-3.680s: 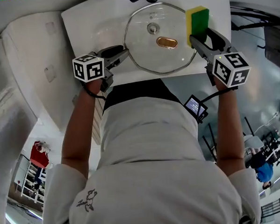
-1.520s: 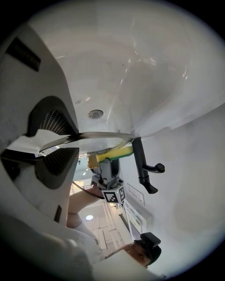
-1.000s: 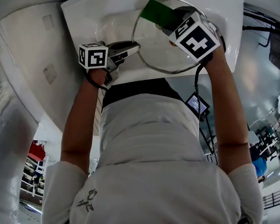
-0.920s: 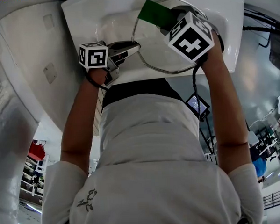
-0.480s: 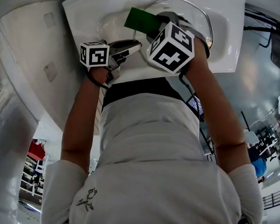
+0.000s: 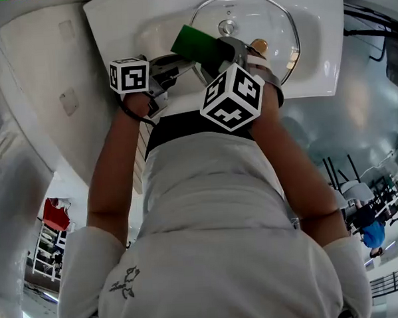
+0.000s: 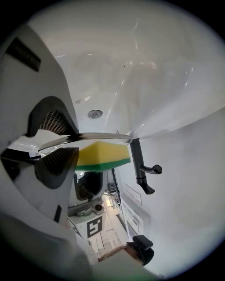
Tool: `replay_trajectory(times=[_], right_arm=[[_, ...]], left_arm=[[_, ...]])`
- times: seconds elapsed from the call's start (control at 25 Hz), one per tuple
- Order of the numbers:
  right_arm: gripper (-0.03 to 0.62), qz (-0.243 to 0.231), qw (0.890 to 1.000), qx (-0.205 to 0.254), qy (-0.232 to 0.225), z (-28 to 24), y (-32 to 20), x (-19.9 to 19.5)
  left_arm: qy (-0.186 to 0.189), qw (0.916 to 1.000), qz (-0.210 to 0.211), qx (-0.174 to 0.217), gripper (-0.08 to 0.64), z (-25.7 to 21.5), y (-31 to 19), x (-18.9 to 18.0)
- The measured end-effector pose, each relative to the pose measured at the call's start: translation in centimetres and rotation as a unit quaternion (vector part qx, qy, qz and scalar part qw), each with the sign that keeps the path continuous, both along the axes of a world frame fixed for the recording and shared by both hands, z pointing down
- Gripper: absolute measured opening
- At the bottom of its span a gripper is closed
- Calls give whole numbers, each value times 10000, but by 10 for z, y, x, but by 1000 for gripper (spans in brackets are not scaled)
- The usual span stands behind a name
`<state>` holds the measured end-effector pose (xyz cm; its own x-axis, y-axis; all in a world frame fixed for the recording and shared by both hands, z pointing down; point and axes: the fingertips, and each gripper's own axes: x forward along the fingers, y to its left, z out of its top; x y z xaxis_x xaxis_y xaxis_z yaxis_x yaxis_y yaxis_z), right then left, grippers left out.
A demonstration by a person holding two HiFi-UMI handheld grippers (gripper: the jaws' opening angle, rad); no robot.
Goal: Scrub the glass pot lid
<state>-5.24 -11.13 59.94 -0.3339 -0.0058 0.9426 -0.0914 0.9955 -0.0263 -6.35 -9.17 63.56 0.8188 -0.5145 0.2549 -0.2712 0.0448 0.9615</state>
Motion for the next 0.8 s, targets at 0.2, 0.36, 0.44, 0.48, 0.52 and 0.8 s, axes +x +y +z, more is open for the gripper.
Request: replay_trajectory(times=[0.2,0.36,0.44,0.48,0.52,0.8], right_arm=[[290,348,9993,-16,-146,-1,15,18],[288,404,9990,-8,-195,-2,28,39],[287,314,9995,-20,-81,0,38,53],[287,251,9997,-26,-8,1,43,62],[287,189,9998,-35,71,3,49,72],[288,82,9976,-218,647,11,71,142]], left_arm=[[-89,9999,-30,55,87,3,1,-2],[-43,10000,-27,18,87,2,2,1],[-11,10000,-28,-6,87,2,2,1],[-9,10000,-43,-6,87,1,2,1],[-12,10000,-60,0,87,1,2,0],[11,10000,-95,6,87,1,2,1]])
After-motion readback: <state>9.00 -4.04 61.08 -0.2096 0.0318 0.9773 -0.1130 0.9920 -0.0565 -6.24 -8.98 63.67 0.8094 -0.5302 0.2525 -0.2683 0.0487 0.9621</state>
